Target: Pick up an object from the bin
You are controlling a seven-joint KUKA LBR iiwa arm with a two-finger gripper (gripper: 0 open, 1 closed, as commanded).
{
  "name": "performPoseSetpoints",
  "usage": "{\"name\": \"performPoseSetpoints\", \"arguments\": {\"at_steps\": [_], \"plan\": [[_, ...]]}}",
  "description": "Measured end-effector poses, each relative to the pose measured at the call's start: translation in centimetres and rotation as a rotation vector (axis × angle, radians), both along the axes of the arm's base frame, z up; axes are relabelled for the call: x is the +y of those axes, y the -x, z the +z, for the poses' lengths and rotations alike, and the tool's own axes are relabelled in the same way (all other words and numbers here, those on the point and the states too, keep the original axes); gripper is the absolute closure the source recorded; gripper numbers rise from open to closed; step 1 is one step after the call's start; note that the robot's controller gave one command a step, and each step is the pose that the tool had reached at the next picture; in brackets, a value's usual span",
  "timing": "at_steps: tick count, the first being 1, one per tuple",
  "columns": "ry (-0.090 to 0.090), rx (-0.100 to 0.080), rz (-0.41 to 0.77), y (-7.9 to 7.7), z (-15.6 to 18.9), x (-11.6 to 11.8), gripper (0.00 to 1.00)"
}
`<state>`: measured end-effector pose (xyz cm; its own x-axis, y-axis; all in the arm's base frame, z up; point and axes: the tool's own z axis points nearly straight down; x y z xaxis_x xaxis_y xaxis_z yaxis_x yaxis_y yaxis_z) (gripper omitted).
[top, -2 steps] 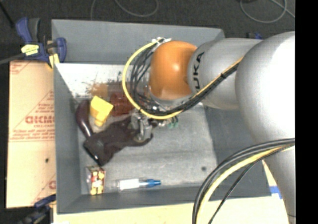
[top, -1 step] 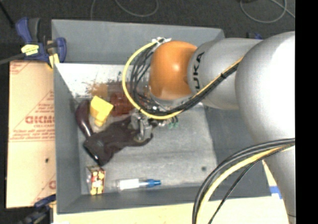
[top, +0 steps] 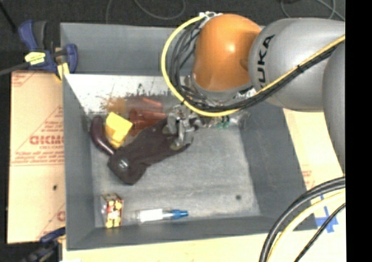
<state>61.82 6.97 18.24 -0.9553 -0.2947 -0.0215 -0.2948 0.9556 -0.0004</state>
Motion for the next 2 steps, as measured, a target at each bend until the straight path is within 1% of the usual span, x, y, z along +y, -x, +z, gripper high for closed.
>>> {"name": "performPoseSetpoints", "arguments": {"at_steps": [1,2], "plan": [[0.0,0.0,0.0,0.0,0.0,0.0,1.0],[0.0,-0.005,0.003,-0.6,10.8,1.1,1.0]]}}
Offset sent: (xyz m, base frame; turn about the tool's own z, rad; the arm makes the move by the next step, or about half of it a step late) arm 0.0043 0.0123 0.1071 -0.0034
